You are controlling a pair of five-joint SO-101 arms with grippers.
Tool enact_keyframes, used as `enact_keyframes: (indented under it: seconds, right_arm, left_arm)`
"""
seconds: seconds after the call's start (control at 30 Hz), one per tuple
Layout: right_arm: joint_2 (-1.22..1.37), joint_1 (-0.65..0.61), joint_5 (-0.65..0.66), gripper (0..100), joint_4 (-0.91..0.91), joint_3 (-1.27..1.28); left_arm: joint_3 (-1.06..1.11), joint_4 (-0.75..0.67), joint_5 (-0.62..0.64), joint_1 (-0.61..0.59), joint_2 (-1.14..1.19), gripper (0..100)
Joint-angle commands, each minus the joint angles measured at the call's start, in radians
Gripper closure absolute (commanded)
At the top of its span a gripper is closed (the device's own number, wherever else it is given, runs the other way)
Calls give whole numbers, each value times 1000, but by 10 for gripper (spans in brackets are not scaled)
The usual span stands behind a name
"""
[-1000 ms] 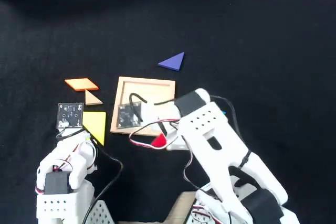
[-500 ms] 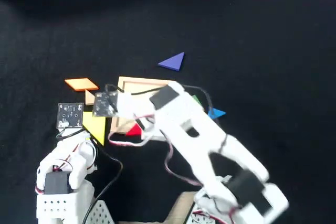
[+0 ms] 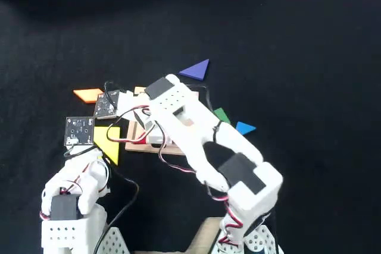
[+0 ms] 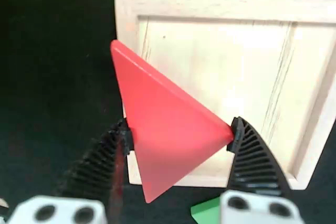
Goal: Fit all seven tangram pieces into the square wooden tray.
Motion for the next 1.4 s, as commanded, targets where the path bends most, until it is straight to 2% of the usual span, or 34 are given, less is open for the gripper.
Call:
enact_keyframes:
  seconds: [0.0,0.5,0.7,0.97,1.1,1.2,1.33,1.37]
  right_arm:
    - [13,-6,-8,821,-14,-70]
    - [30,-12,-17,814,-26,-61]
    - [30,-14,-38,669,-26,-44]
    - [22,-35,-21,667,-25,-22]
    - [-4,5,-20,669,-11,-70]
    - [-42,74,-23,749,3,-165]
    - [-4,132,-23,996,-26,-229]
    - [21,133,-23,966,-29,-231]
  left_arm:
    - [21,6,5,-8,-3,970]
    - [21,6,5,-8,-3,970]
    - [21,6,5,-8,-3,970]
    - [21,6,5,-8,-3,970]
    - [21,6,5,-8,-3,970]
    - [21,6,5,-8,-3,970]
    - [21,6,5,-8,-3,970]
    - [21,6,5,-8,-3,970]
